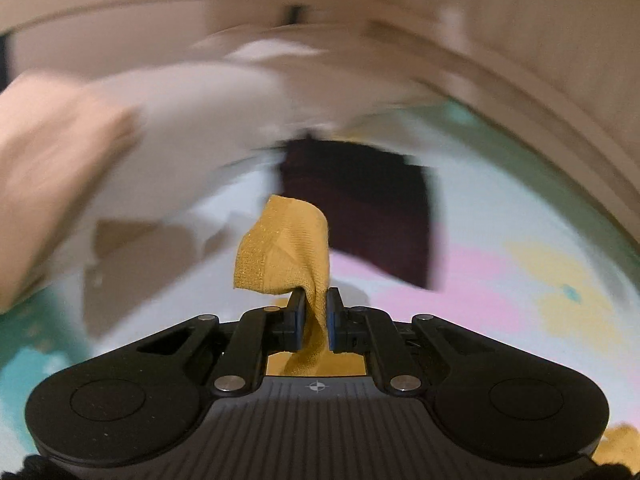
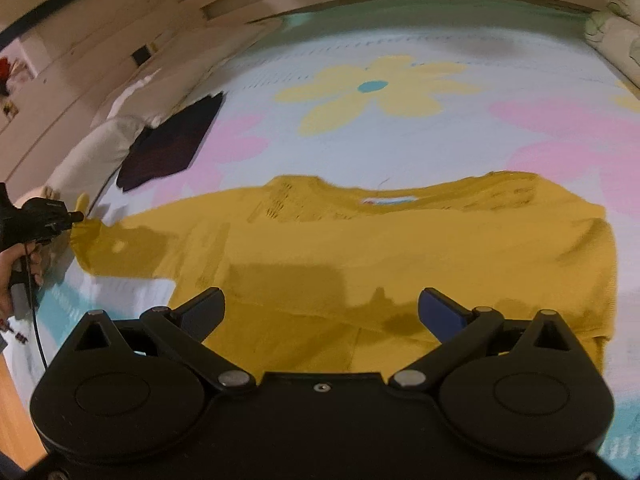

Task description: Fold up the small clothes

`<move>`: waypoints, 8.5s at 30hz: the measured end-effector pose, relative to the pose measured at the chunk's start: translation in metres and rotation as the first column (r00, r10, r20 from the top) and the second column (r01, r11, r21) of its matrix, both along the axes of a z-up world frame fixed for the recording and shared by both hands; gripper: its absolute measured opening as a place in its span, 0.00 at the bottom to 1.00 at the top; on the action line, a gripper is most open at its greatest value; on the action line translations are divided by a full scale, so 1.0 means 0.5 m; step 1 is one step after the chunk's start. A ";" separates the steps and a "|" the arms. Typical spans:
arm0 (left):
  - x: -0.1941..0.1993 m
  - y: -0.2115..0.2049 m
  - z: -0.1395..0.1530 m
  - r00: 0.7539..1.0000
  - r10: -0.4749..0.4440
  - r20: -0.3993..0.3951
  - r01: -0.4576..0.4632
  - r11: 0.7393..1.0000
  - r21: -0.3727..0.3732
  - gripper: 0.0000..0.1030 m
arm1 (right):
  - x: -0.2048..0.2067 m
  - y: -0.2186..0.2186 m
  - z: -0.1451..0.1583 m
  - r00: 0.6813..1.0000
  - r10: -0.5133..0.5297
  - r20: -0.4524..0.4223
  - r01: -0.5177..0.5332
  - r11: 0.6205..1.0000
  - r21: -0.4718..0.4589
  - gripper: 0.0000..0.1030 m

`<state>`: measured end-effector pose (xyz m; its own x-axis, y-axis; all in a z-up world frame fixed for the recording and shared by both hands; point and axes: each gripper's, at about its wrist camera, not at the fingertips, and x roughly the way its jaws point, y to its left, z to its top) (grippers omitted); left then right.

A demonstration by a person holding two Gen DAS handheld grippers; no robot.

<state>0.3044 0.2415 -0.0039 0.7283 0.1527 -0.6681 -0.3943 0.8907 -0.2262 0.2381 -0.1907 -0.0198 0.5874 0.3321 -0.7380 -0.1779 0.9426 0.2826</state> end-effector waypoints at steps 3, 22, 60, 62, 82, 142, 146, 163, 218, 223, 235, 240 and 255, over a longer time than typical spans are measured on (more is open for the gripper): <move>0.007 -0.128 0.037 0.991 -0.129 0.024 0.129 0.992 0.008 0.10 | 0.002 -0.031 0.010 0.999 -0.039 0.005 0.038 0.999 0.014 1.00; -0.044 -0.609 -0.005 0.763 -0.646 -0.012 0.641 0.759 -0.113 0.31 | 0.005 -0.217 0.029 0.973 -0.233 -0.002 0.231 0.965 0.120 1.00; 0.029 -0.391 -0.100 0.806 -0.535 -0.255 0.531 0.843 -0.089 0.40 | 0.094 -0.130 -0.034 0.968 -0.120 -0.220 0.117 0.993 -0.027 0.12; 0.034 -0.387 -0.107 0.811 -0.521 -0.265 0.514 0.852 -0.100 0.40 | 0.084 -0.152 -0.050 0.957 -0.114 -0.267 0.106 0.993 -0.043 0.19; 0.052 -0.248 -0.072 0.896 -0.390 -0.212 0.374 0.920 -0.113 0.42 | 0.109 -0.156 -0.126 0.953 -0.220 -0.210 0.229 0.973 0.019 0.11; 0.260 -0.286 -0.159 0.877 -0.423 -0.226 0.441 0.897 0.034 0.47 | 0.120 -0.144 -0.122 0.983 -0.142 -0.115 0.118 0.974 -0.194 0.40; 0.245 -0.256 -0.117 0.928 -0.350 -0.130 0.346 0.937 -0.057 0.47 | 0.118 -0.139 -0.120 0.985 -0.133 -0.110 0.107 0.972 -0.211 0.40; 0.012 -0.316 -0.171 0.837 -0.529 -0.143 0.528 0.848 -0.048 0.24 | 0.169 0.026 0.010 0.994 0.074 0.076 -0.061 0.985 -0.162 0.41; -0.103 -0.495 -0.205 0.775 -0.609 -0.172 0.592 0.602 0.536 0.05 | 0.292 0.478 -0.128 0.527 0.832 -0.170 -0.722 0.334 -0.606 0.14; -0.103 -0.498 -0.206 0.773 -0.611 -0.173 0.594 0.601 0.535 0.05 | 0.362 0.436 -0.114 0.714 0.696 -0.073 -0.587 0.539 -0.604 0.03; -0.042 -0.375 -0.166 0.843 -0.511 -0.169 0.538 0.789 0.295 0.09 | 0.429 0.252 -0.045 0.953 0.303 0.024 -0.286 0.922 -0.261 0.13; -0.006 -0.275 -0.136 0.911 -0.363 -0.194 0.402 0.888 0.224 0.08 | 0.373 0.127 -0.029 0.986 0.168 0.010 -0.161 0.962 -0.220 0.15; 0.037 -0.445 -0.157 0.786 -0.530 -0.318 0.603 0.771 0.204 0.65 | 0.166 -0.205 -0.092 0.984 -0.147 -0.099 0.118 0.962 -0.246 0.56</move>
